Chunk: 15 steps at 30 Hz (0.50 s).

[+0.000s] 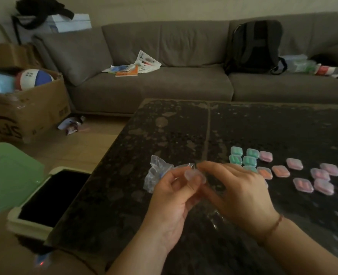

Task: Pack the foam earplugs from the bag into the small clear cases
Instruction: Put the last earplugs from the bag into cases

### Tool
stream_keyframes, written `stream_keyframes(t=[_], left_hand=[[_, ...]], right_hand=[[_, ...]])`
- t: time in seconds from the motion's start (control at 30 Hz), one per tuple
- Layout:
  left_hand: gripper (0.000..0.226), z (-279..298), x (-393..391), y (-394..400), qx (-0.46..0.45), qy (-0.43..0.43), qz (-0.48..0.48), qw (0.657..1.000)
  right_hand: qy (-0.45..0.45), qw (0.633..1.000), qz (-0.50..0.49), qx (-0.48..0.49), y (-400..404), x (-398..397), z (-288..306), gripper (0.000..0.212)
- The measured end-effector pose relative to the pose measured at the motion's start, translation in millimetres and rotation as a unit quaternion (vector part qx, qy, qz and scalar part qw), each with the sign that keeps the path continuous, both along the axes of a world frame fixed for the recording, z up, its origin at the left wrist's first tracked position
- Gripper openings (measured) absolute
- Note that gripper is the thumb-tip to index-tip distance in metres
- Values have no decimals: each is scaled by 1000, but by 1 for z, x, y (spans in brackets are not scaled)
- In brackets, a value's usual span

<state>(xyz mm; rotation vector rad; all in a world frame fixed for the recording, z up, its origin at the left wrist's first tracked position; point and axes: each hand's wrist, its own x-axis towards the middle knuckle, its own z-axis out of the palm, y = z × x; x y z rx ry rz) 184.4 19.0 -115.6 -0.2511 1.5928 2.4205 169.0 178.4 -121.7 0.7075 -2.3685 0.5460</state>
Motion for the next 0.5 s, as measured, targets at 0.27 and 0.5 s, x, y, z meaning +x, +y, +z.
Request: stream_keyframes(t=[0.27, 0.5], left_hand=[[50, 0, 4, 3, 201, -44, -50, 977], [41, -5, -1, 2, 169, -13, -11, 985]], right_hand=[[-68, 987, 72, -128, 3, -1, -3, 33], [-31, 988, 56, -137, 2, -1, -3, 22]])
